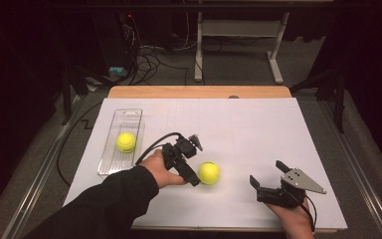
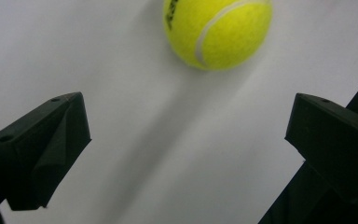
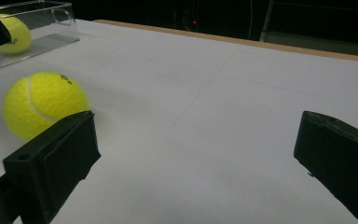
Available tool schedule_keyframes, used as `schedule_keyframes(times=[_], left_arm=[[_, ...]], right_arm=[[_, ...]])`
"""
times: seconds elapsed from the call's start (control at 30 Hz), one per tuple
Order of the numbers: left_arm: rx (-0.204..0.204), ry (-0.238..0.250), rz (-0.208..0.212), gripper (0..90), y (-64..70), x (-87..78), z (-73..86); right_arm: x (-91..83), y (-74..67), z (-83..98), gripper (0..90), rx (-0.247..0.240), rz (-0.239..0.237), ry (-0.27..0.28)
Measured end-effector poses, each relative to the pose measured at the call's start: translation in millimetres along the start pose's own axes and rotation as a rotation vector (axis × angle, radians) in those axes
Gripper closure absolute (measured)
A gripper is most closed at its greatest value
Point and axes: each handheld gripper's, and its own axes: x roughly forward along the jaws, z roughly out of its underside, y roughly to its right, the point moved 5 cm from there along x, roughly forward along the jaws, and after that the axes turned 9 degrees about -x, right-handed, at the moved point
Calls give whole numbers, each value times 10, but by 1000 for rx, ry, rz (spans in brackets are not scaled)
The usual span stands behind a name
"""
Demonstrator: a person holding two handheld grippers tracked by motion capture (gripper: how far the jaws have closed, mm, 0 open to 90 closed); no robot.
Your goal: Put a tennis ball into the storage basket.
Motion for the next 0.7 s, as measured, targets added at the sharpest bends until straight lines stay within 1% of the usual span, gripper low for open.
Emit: schedule_keyframes(times=[0.03,0.07,0.1,0.2,0.27,0.33,0.4,0.5,0.53,0.63,0.67,0.7], left_arm=[[0,0,0,5,0,0,0],[13,-6,11,5,51,53,-58],[13,-6,11,5,51,53,-58],[17,-13,14,5,90,159,-131],[27,-21,10,5,111,222,-186],[32,-11,16,6,125,261,-234],[26,0,20,10,138,330,-309],[28,-8,18,40,144,375,-348],[26,-10,14,56,159,424,-373],[26,-12,12,115,167,445,-383],[29,-11,15,115,171,449,-388],[32,-10,21,149,176,451,-391]], right_arm=[[0,0,0,0,0,0,0],[-1,9,3,0,-4,1,0],[-1,9,3,0,-4,1,0],[2,21,12,0,1,6,-4],[2,24,13,0,0,6,-4],[0,30,14,0,5,5,-3],[1,39,21,0,7,7,-7],[-5,50,22,0,7,9,-5],[-9,51,21,0,9,10,-5],[-17,58,17,0,12,13,0],[-17,58,17,0,12,13,0],[-19,60,16,0,11,13,1]])
